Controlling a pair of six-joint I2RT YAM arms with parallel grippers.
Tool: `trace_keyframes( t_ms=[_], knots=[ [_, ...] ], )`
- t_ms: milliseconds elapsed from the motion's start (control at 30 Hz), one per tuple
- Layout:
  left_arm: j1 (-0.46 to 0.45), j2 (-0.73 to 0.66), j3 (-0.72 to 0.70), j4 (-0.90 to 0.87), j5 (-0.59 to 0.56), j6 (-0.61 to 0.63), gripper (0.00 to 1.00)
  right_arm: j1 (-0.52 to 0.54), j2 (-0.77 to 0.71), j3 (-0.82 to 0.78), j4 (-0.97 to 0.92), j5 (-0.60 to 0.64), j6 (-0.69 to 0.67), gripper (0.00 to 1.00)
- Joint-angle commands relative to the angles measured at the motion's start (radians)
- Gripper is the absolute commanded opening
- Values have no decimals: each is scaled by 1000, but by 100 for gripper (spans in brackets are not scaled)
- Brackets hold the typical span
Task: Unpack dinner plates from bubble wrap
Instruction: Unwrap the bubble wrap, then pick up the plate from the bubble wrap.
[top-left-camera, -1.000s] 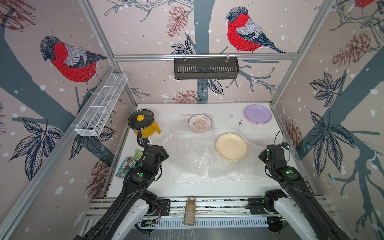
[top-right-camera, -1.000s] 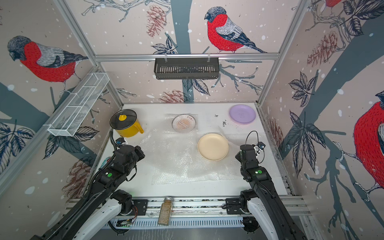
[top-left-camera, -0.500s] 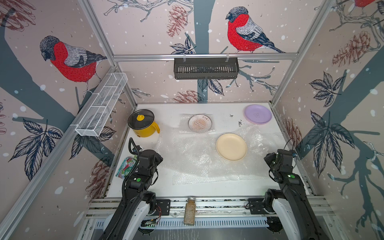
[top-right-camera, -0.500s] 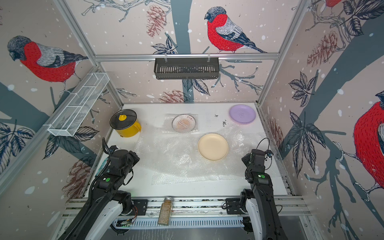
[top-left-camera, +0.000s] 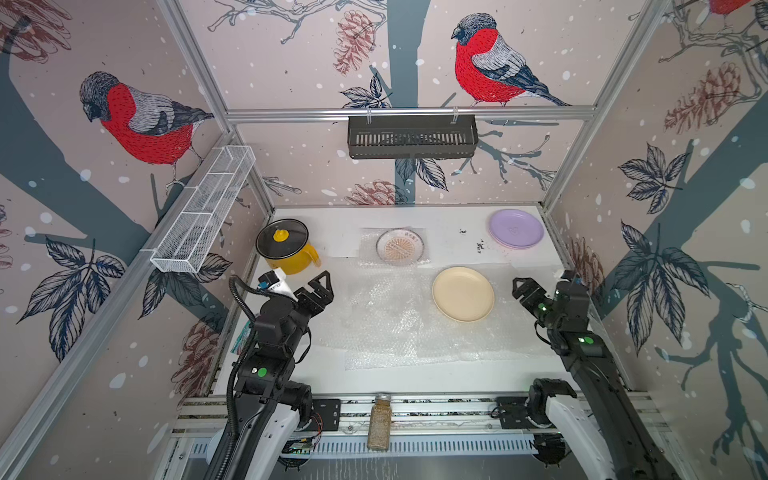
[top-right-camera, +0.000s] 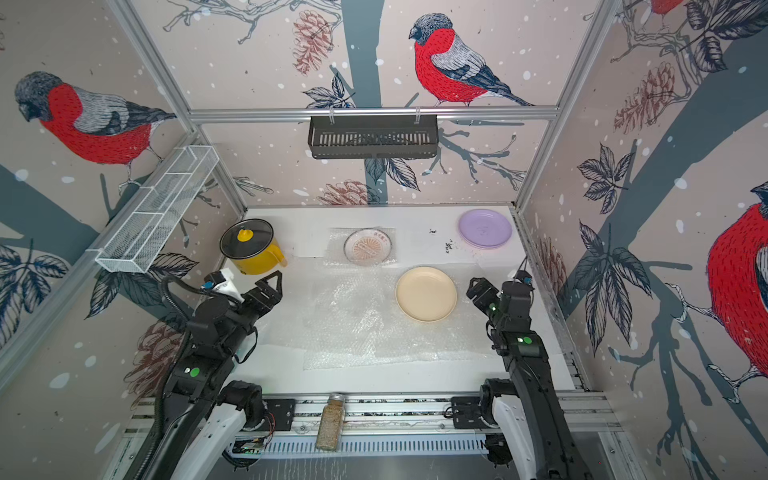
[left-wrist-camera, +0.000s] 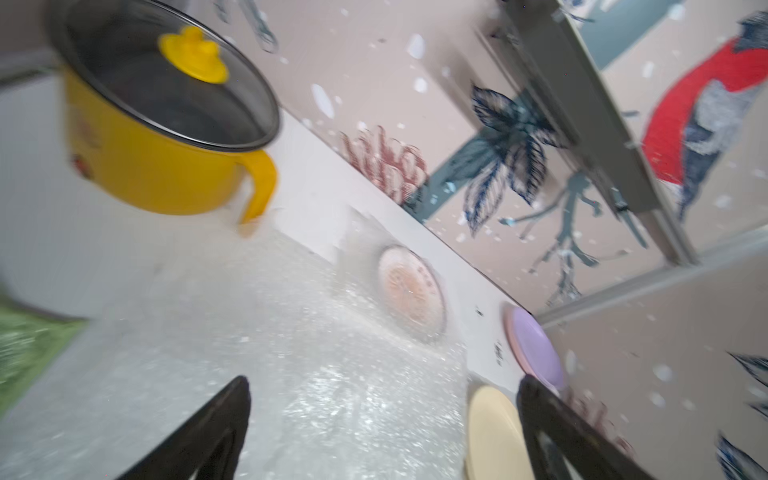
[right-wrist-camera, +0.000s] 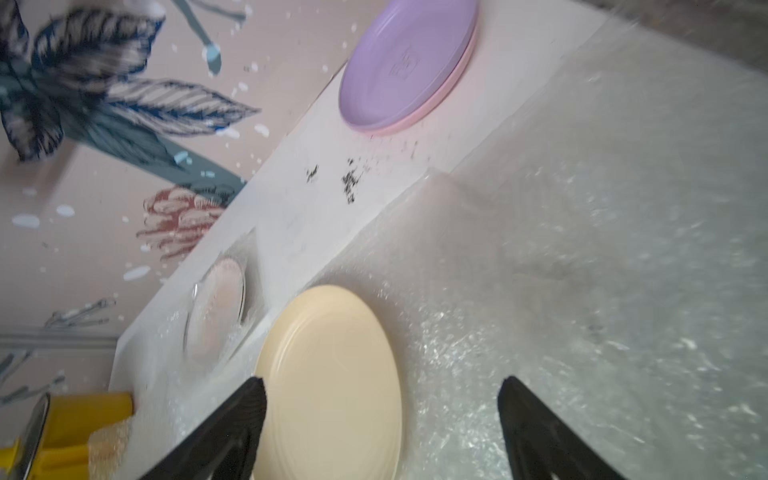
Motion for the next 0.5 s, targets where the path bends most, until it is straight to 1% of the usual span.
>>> trace_keyframes(
  t_ms=[0,67,133,200,300,400,467],
  knots=[
    [-94,80,-40,287,288,18,98,105,84,1,76,-9,-46,91],
    [-226,138,-42,332,252,60,98,160,147,0,100,0,-49,92],
    [-361,221,-41,388,233,98,98,180,216,2,118,-13,-57,91],
    [-451,324,-30,430,234,102,98,181,280,16,108,-10,-62,90],
    [-525,483,-29,524,264,79,98,181,341,12,133,6,-67,86],
    [-542,627,-19,587,291,68,98,180,370,9,144,29,-58,82],
    [-542,706,3,590,308,79,98,179,376,7,147,46,-56,80]
  ],
)
